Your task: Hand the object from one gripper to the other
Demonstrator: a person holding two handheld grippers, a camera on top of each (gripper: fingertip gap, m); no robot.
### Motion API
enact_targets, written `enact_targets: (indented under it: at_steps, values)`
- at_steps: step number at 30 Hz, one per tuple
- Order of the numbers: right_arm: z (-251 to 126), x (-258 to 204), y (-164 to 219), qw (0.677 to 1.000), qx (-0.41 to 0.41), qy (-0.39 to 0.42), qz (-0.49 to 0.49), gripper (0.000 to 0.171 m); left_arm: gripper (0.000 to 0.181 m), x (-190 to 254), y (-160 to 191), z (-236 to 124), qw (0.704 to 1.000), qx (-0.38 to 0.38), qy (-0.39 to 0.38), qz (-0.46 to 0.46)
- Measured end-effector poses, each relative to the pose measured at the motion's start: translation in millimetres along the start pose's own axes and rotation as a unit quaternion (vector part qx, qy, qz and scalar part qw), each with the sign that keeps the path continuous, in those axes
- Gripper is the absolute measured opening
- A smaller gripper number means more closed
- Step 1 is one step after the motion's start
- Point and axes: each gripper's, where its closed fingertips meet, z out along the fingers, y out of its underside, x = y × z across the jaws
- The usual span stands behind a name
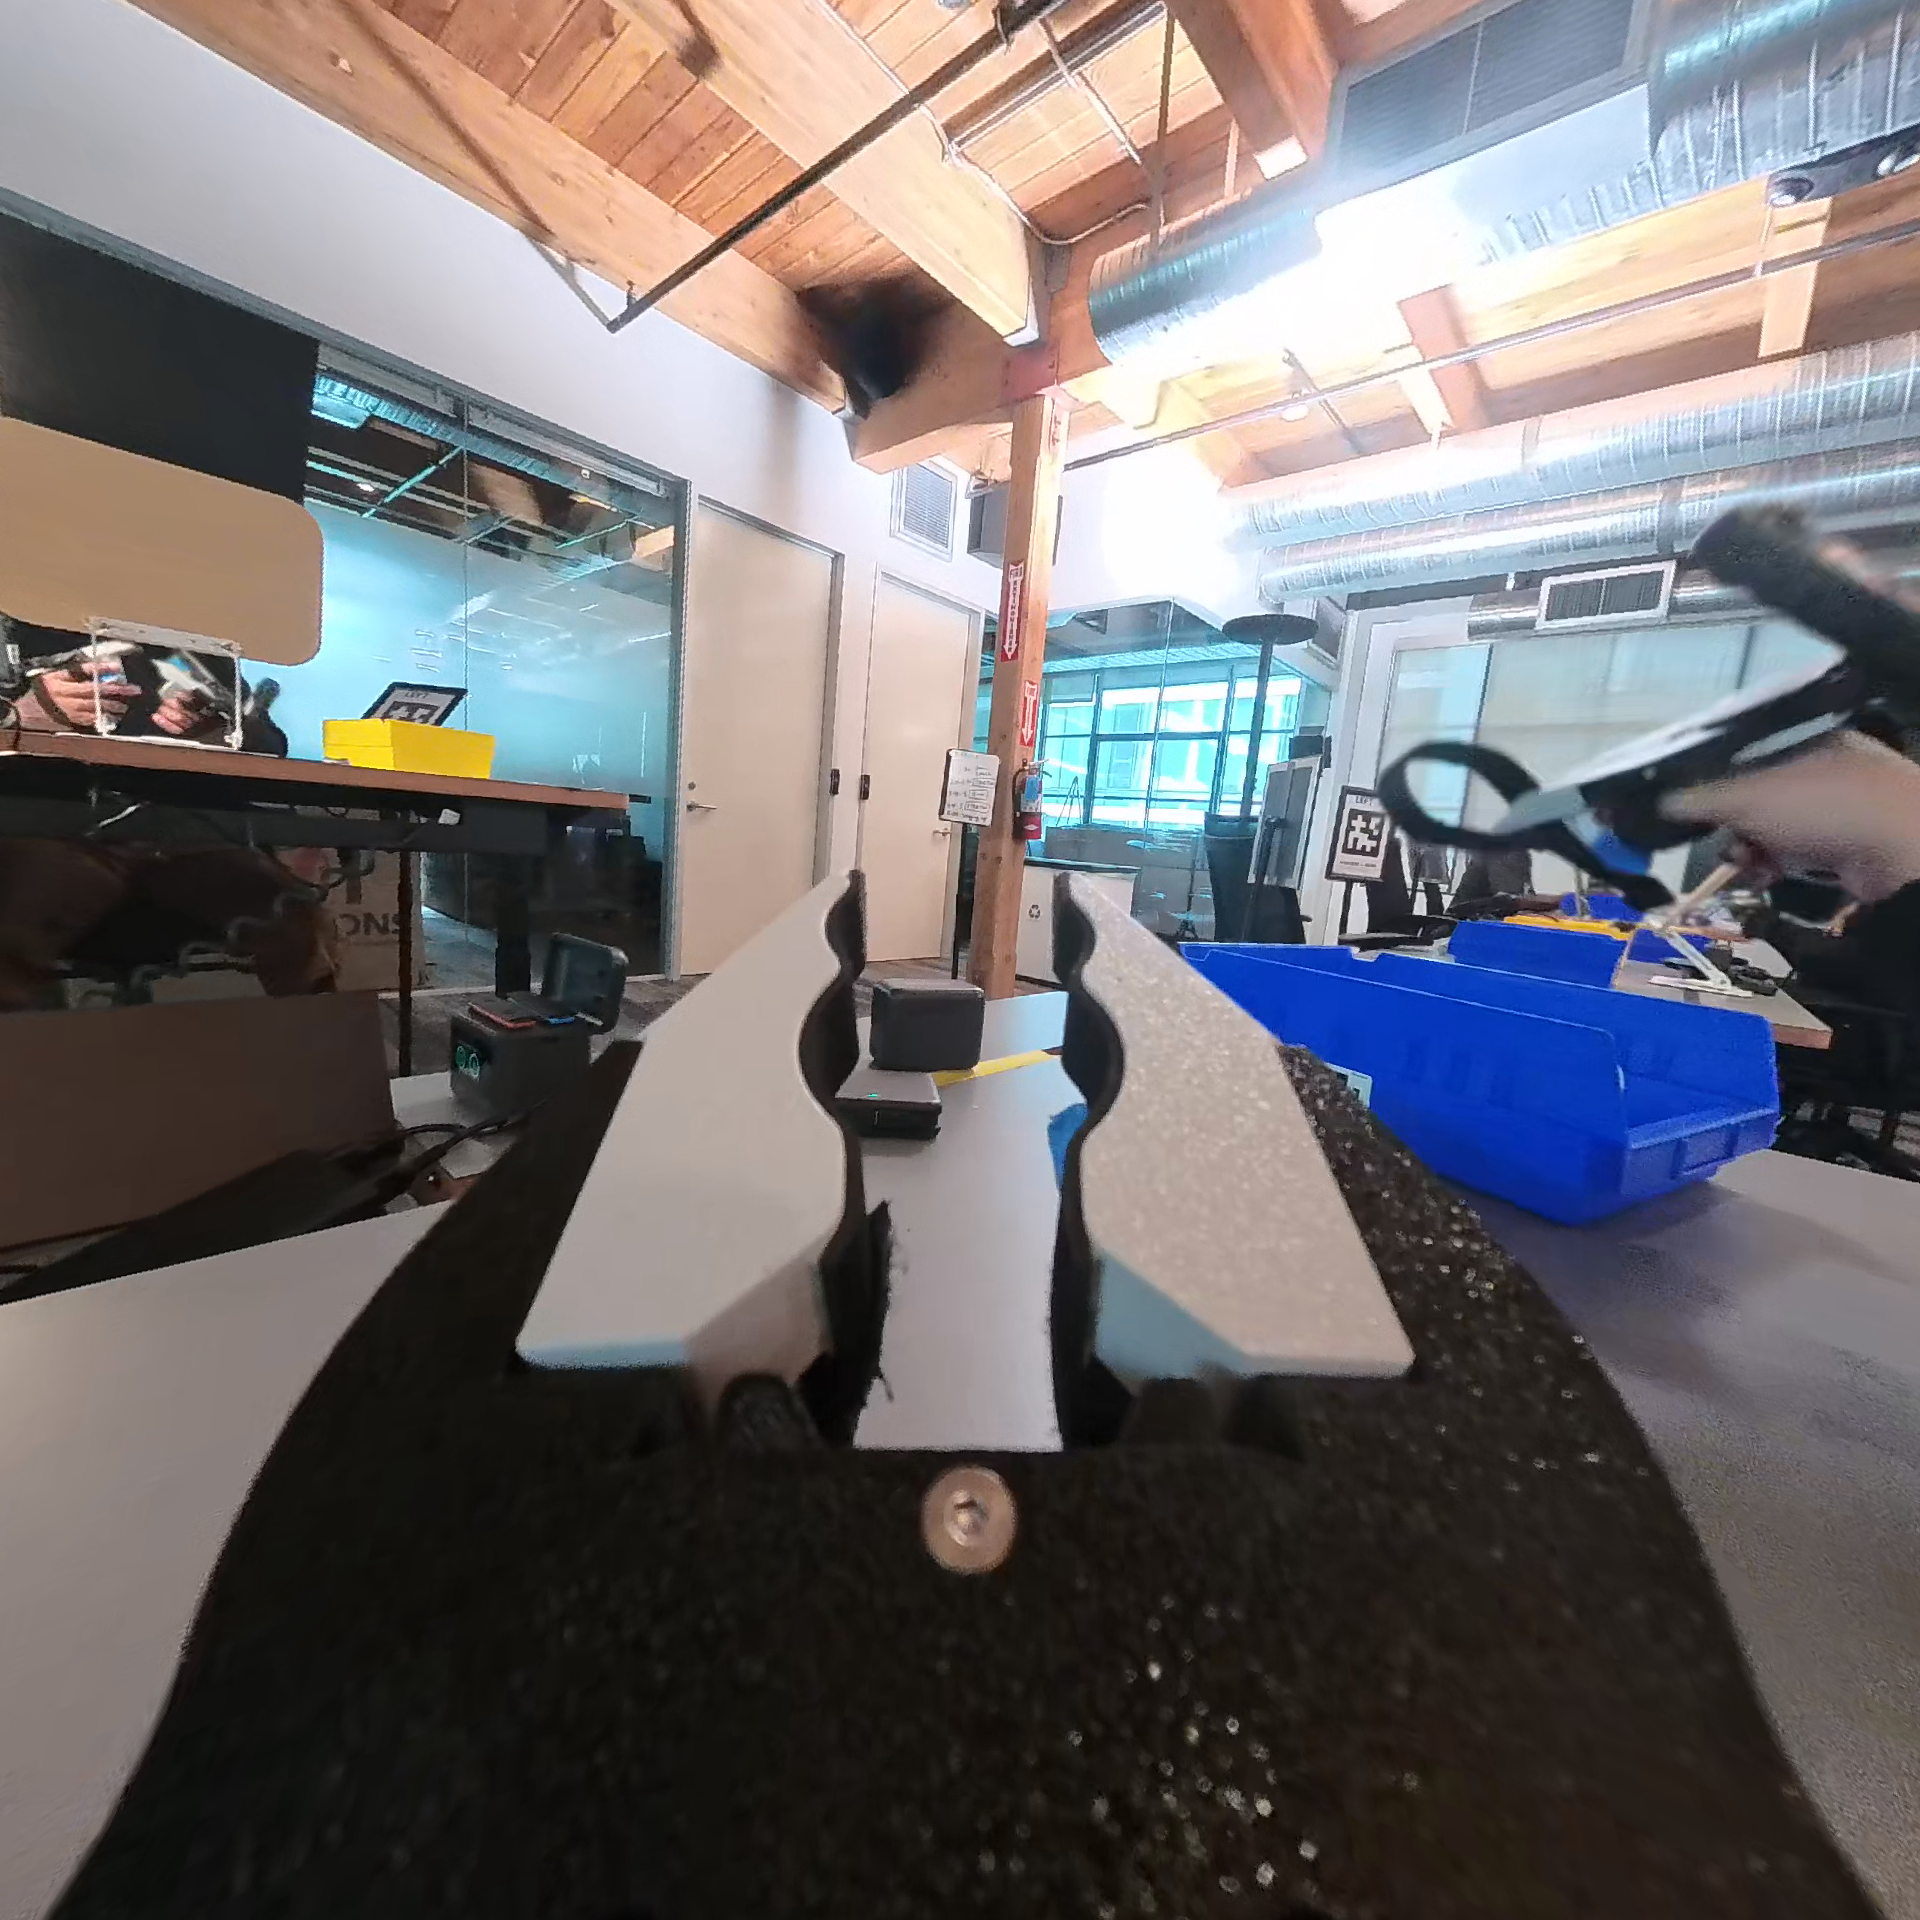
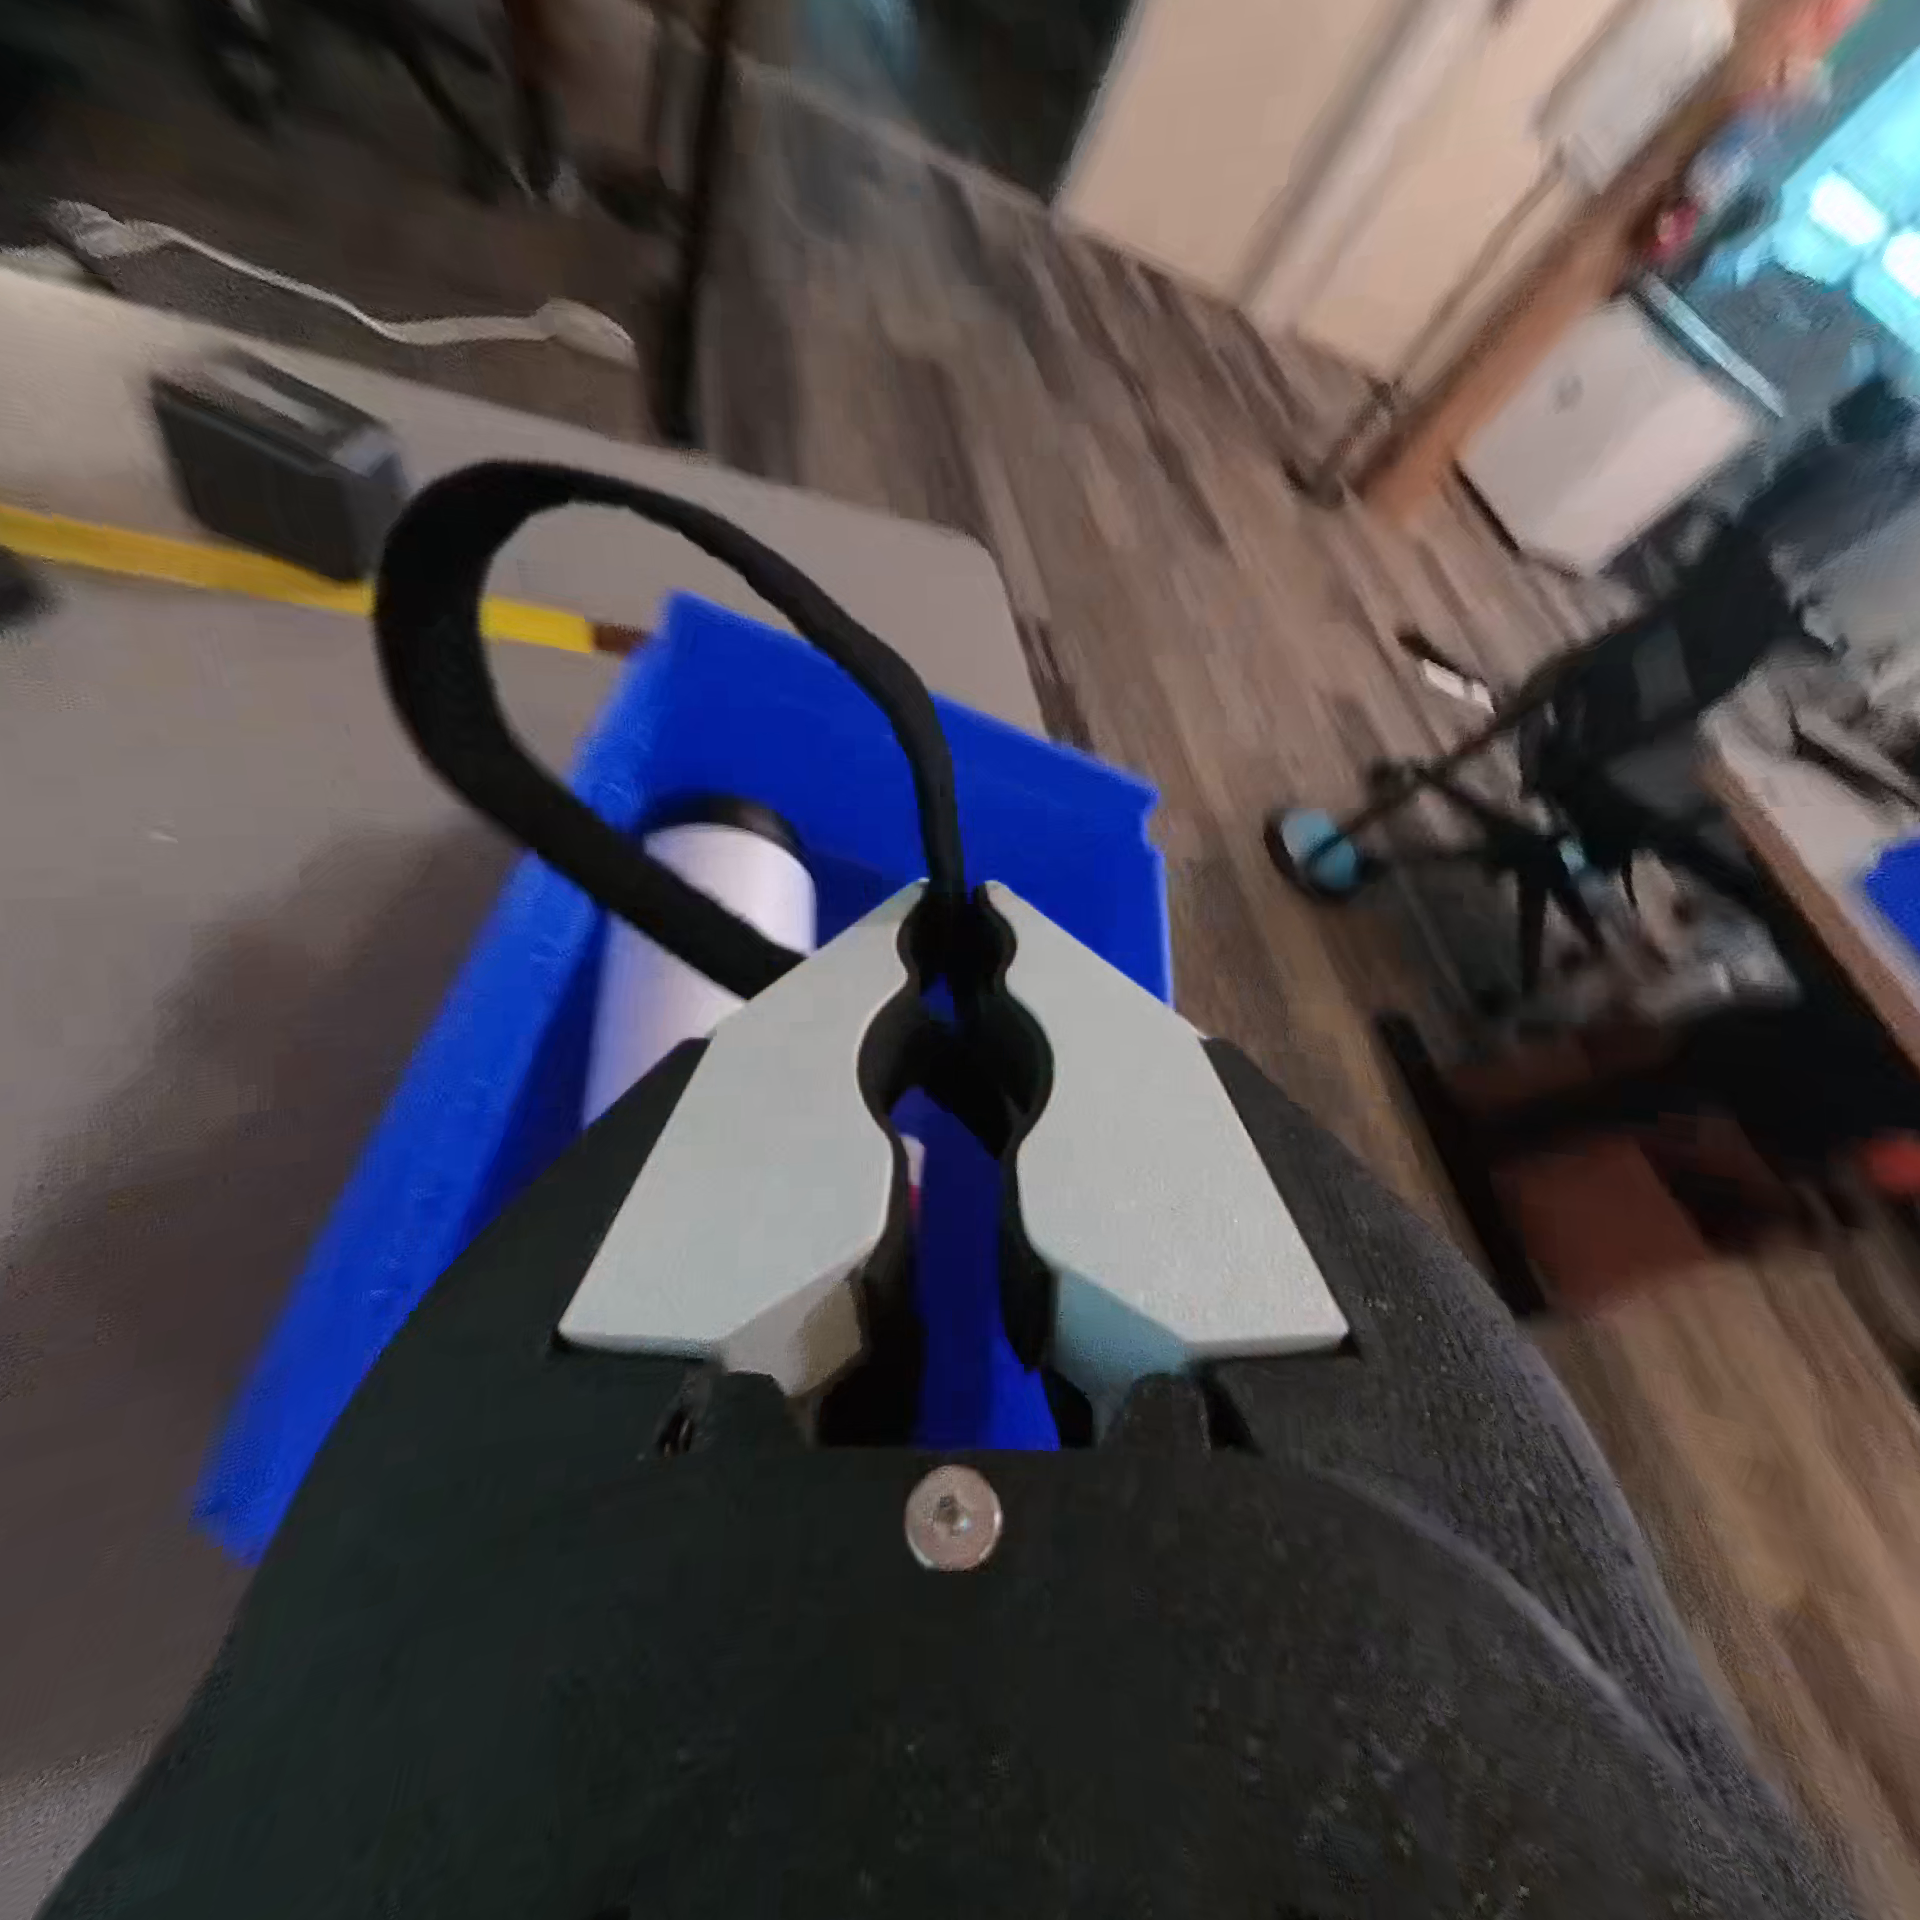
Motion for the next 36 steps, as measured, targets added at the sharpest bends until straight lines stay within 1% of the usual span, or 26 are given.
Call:
enact_targets:
  at_steps: [1, 3, 5, 6, 7, 8, 10, 11, 13, 15, 18, 20, 22, 23, 25, 26, 27, 29, 30, 31, 32, 34, 35, 36]
  values:
    - [10.1, 9.4, 16.0, 1.0, -0.025, 0.008, 0.012, 0.011, 0.034, -0.8, 0.0, -0.2, 1.0, 0.0, -0.001, -0.003]
    - [28.8, 16.6, 41.1, 0.997, -0.064, 0.004, 0.037, 0.034, 0.034, -2.6, 0.6, -0.8, 1.0, -0.001, -0.004, -0.007]
    - [40.6, 11.8, 51.8, 0.995, -0.082, -0.019, 0.057, 0.051, 0.034, -3.6, 1.2, -1.2, 1.0, -0.002, -0.005, -0.01]
    - [42.2, 8.0, 50.8, 0.994, -0.083, -0.028, 0.063, 0.057, 0.034, -4.1, 1.6, -1.1, 1.0, -0.003, -0.006, -0.011]
    - [41.2, 3.1, 43.4, 0.995, -0.071, -0.036, 0.065, 0.058, 0.034, -4.4, 2.3, -0.9, 1.0, -0.004, -0.006, -0.012]
    - [38.1, -5.3, 28.7, 0.996, -0.042, -0.05, 0.062, 0.057, 0.034, -4.4, 3.1, -0.4, 1.0, -0.006, -0.006, -0.012]
    - [25.9, -36.7, -13.4, 0.992, 0.042, -0.104, 0.055, 0.057, 0.034, -4.1, 5.4, 0.8, 1.0, -0.012, -0.005, -0.01]
    - [16.4, -58.4, -36.5, 0.985, 0.089, -0.142, 0.05, 0.055, 0.034, -3.6, 6.5, 1.5, 1.0, -0.015, -0.005, -0.009]
    - [-5.4, -105.2, -77.9, 0.96, 0.18, -0.213, 0.034, 0.052, 0.034, -2.6, 9.0, 3.0, 1.0, -0.021, -0.004, -0.005]
    - [-24.4, -147.9, -109.6, 0.933, 0.265, -0.244, 0.006, 0.053, 0.033, -1.7, 11.4, 4.5, 1.0, -0.027, -0.003, -0.004]
    - [-49.2, -218.7, -136.3, 0.884, 0.375, -0.277, -0.04, 0.052, 0.033, -1.0, 14.6, 6.7, 0.999, -0.035, -0.001, -0.001]
    - [-63.2, -271.8, -137.6, 0.847, 0.415, -0.331, -0.033, 0.05, 0.033, -0.9, 16.3, 7.9, 0.999, -0.039, 0.0, -0.001]
    - [-74.5, -316.7, -129.8, 0.809, 0.443, -0.386, 0.016, 0.051, 0.033, -1.3, 18.1, 8.9, 0.999, -0.043, -0.001, -0.002]
    - [-75.0, -332.1, -122.2, 0.796, 0.461, -0.39, 0.047, 0.05, 0.033, -1.6, 19.0, 9.3, 0.999, -0.046, -0.001, -0.002]
    - [-65.6, -363.5, -94.6, 0.784, 0.467, -0.399, 0.086, 0.048, 0.033, -1.8, 20.7, 10.0, 0.999, -0.05, -0.002, 0.0]
    - [-62.6, -382.5, -83.6, 0.781, 0.457, -0.419, 0.074, 0.044, 0.033, -2.0, 21.1, 10.1, 0.999, -0.052, -0.002, 0.002]
    - [-62.8, -397.5, -80.2, 0.781, 0.437, -0.444, 0.049, 0.047, 0.033, -2.4, 21.1, 10.0, 0.998, -0.054, -0.004, 0.007]
    - [-69.6, -415.1, -74.2, 0.767, 0.418, -0.486, 0.007, 0.048, 0.034, -3.7, 20.1, 9.6, 0.998, -0.059, -0.01, 0.02]
    - [-69.4, -418.0, -72.3, 0.762, 0.427, -0.487, 0.005, 0.047, 0.034, -4.8, 18.7, 9.1, 0.998, -0.06, -0.016, 0.029]
    - [-67.6, -417.3, -72.0, 0.765, 0.431, -0.479, -0.002, 0.047, 0.034, -6.4, 16.1, 8.6, 0.997, -0.062, -0.025, 0.038]
    - [-67.1, -416.2, -71.3, 0.767, 0.431, -0.476, -0.008, 0.043, 0.035, -8.4, 11.6, 7.9, 0.996, -0.066, -0.036, 0.05]
    - [-68.5, -416.6, -70.7, 0.762, 0.433, -0.482, -0.006, 0.041, 0.041, -12.2, -7.1, 3.6, 0.99, -0.087, -0.065, 0.093]
    - [-68.5, -417.9, -70.0, 0.762, 0.429, -0.485, -0.008, 0.041, 0.042, -15.7, -22.0, -2.4, 0.982, -0.108, -0.089, 0.127]
    - [-68.3, -419.2, -69.4, 0.762, 0.427, -0.487, -0.011, 0.04, 0.047, -24.0, -42.6, -12.5, 0.969, -0.126, -0.133, 0.165]
